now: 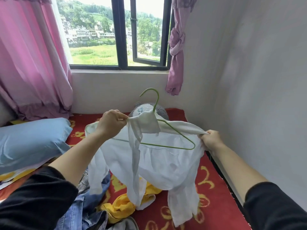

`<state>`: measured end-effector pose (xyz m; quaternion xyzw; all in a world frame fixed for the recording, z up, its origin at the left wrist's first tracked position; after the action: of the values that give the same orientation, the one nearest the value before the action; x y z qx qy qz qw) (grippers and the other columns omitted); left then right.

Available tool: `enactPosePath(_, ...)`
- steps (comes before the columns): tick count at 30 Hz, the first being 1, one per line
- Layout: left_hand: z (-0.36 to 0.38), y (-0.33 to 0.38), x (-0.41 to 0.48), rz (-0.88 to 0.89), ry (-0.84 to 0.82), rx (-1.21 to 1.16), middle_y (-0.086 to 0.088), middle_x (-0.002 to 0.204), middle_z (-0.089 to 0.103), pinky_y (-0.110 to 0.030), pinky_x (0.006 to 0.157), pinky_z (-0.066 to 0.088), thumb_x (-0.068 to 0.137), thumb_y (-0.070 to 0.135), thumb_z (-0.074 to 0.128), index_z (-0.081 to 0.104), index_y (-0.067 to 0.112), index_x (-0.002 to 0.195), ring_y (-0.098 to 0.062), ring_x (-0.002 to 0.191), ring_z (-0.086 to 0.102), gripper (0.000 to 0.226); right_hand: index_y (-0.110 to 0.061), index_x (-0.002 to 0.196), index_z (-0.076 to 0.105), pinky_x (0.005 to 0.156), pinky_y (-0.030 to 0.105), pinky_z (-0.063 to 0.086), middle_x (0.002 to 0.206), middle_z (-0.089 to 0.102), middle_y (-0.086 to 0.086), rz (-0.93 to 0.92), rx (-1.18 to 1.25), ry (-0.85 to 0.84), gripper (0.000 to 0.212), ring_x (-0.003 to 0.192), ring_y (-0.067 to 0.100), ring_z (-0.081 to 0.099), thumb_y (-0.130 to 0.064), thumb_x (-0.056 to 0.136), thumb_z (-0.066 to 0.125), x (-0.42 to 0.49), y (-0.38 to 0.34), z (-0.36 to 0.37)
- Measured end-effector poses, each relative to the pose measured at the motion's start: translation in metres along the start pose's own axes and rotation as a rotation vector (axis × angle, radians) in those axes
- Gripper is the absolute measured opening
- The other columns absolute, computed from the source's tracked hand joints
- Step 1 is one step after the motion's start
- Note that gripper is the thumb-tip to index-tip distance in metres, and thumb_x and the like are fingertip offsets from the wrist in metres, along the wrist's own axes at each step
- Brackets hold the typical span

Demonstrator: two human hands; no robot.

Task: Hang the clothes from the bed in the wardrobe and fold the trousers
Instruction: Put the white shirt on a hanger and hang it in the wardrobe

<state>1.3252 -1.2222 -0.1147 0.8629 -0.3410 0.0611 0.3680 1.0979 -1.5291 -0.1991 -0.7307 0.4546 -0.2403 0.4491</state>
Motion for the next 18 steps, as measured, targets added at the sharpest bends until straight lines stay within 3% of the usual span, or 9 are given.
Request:
enactPosePath(5,0.005,0.000,-0.007,-0.039,0.019,0.010,0.007,0.087,0.062,-0.034,0.083,0.049,0.086,0.015,0.061,0.076,0.021,0.101,-0.021,0.091,0.061,0.022,-0.014,0.064,0.049,0.054,0.027,0.035,0.061,0.047,0.001,-0.032,0.085,-0.032,0.027,0.058,0.017,0.044,-0.023,0.080,0.069,-0.015,-0.032,0.015)
enactPosePath(9,0.008,0.004,-0.011,-0.032,0.048,0.075,0.001,0.098,0.063,-0.032,0.082,0.046,0.089,0.015,0.057,0.072,0.021,0.111,-0.024,0.097,0.060,0.027,-0.011,0.069,0.053,0.052,0.027,0.033,0.063,0.046,0.000,-0.134,0.222,-0.059,0.021,0.060,0.016,0.043,-0.021,0.086,0.060,-0.042,-0.078,0.026)
enactPosePath(11,0.008,0.006,-0.012,-0.036,0.068,0.061,0.000,0.096,0.062,-0.029,0.078,0.042,0.089,0.013,0.056,0.072,0.022,0.112,-0.024,0.094,0.059,0.029,-0.008,0.085,0.064,0.057,0.026,0.040,0.071,0.058,0.004,-0.178,0.304,-0.319,0.013,0.067,0.018,0.052,-0.019,0.088,0.059,-0.059,-0.099,0.038)
enactPosePath(13,0.004,0.006,-0.012,-0.052,0.090,-0.017,0.001,0.091,0.061,-0.028,0.077,0.042,0.087,0.011,0.055,0.073,0.023,0.109,-0.022,0.089,0.059,0.030,-0.014,0.103,0.071,0.069,0.029,0.049,0.091,0.069,0.004,-0.216,0.267,-0.676,0.022,0.082,0.015,0.062,-0.026,0.086,0.062,-0.080,-0.112,0.053)
enactPosePath(14,-0.001,0.006,-0.011,-0.059,0.104,-0.080,0.001,0.089,0.062,-0.027,0.077,0.043,0.086,0.010,0.056,0.074,0.023,0.106,-0.019,0.085,0.060,0.031,-0.014,0.104,0.071,0.076,0.031,0.052,0.097,0.070,0.003,-0.273,0.198,-0.737,0.028,0.089,0.013,0.061,-0.028,0.083,0.062,-0.087,-0.119,0.056)
enactPosePath(15,-0.007,0.005,-0.010,-0.065,0.120,-0.148,0.003,0.087,0.063,-0.025,0.075,0.044,0.084,0.009,0.057,0.075,0.023,0.104,-0.015,0.081,0.060,0.030,-0.012,0.101,0.072,0.086,0.036,0.051,0.102,0.070,0.004,-0.357,0.126,-0.664,0.031,0.095,0.014,0.059,-0.028,0.078,0.059,-0.086,-0.126,0.056)
enactPosePath(16,-0.014,0.005,-0.009,-0.066,0.137,-0.211,0.007,0.085,0.063,-0.020,0.072,0.043,0.084,0.008,0.058,0.076,0.023,0.102,-0.009,0.076,0.059,0.030,-0.012,0.100,0.072,0.096,0.042,0.046,0.109,0.068,0.006,-0.446,0.043,-0.475,0.034,0.105,0.016,0.056,-0.025,0.074,0.055,-0.079,-0.134,0.051)
enactPosePath(18,-0.031,0.007,-0.008,-0.044,0.165,-0.299,0.011,0.081,0.062,-0.016,0.067,0.042,0.083,0.007,0.060,0.076,0.023,0.099,-0.004,0.068,0.057,0.028,-0.018,0.116,0.063,0.109,0.046,0.027,0.132,0.051,0.005,-0.562,-0.224,-0.036,0.044,0.127,0.022,0.036,-0.013,0.074,0.052,-0.069,-0.151,0.036)
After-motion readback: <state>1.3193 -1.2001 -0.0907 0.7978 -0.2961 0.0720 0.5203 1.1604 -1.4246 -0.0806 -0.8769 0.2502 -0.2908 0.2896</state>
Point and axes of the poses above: each hand's wrist, its own x-axis towards the middle knuckle, its own z-axis out of the palm, y = z × x, the point moved 5 cm from there along x, towards the middle knuckle
